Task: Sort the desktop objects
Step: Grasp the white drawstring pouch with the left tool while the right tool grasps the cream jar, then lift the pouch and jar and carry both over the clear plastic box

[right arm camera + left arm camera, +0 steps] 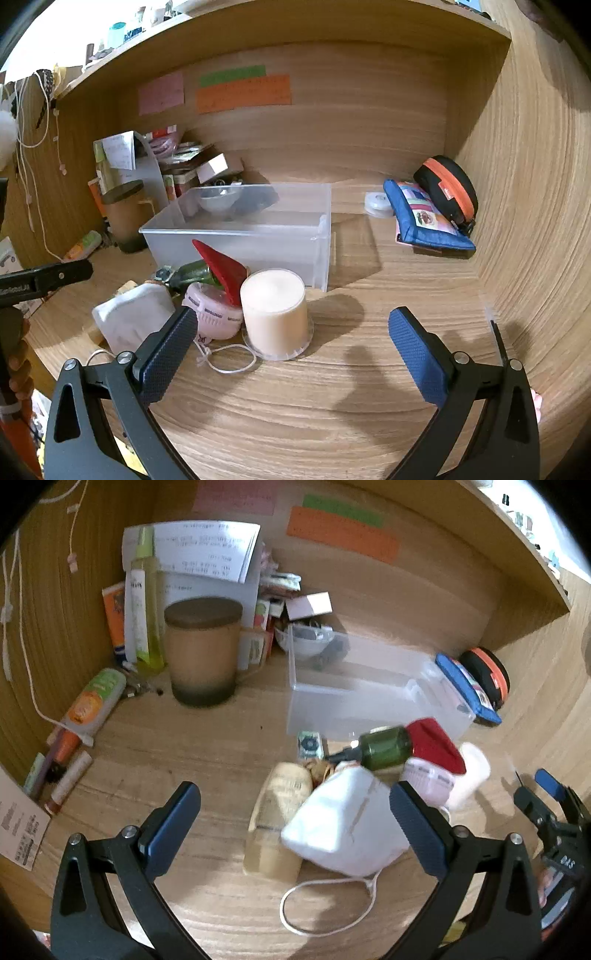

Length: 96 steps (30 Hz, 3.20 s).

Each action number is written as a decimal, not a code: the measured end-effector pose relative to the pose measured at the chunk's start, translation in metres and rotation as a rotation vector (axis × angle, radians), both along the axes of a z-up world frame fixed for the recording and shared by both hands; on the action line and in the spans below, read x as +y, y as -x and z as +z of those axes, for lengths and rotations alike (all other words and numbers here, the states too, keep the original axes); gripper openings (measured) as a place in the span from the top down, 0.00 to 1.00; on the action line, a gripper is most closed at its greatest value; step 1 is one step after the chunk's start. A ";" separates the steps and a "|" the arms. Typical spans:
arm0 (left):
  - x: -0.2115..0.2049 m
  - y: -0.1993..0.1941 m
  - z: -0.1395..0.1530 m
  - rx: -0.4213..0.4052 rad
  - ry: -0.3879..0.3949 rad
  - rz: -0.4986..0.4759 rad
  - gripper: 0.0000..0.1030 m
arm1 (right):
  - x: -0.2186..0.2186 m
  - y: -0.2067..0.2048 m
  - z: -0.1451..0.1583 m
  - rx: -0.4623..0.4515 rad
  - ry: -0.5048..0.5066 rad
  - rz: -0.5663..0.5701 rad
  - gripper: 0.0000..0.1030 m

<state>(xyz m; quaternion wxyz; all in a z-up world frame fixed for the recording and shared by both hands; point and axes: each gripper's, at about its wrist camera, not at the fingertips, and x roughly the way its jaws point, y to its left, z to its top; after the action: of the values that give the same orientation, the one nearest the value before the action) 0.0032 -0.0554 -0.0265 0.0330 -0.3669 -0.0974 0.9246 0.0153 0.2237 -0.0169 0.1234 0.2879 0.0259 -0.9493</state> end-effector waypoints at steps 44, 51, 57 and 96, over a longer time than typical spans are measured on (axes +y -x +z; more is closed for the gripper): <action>0.096 0.042 -0.051 -0.157 0.316 -0.372 0.00 | -0.019 0.079 -0.053 -0.200 -0.118 0.194 0.20; 0.089 0.061 -0.060 -0.266 0.267 -0.413 0.16 | -0.019 0.086 -0.057 -0.242 -0.071 0.242 0.34; 0.079 0.059 -0.054 -0.247 0.231 -0.371 0.34 | -0.023 0.083 -0.057 -0.236 -0.058 0.258 0.46; 0.040 0.045 0.079 0.185 0.147 -0.144 0.45 | -0.008 0.057 0.040 -0.053 -0.006 0.212 0.46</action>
<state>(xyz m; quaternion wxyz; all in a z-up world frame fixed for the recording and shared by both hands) -0.0421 -0.0154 0.0525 0.0811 -0.2874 0.0005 0.9544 -0.0417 0.2154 0.0235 0.2231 0.3088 0.0557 -0.9229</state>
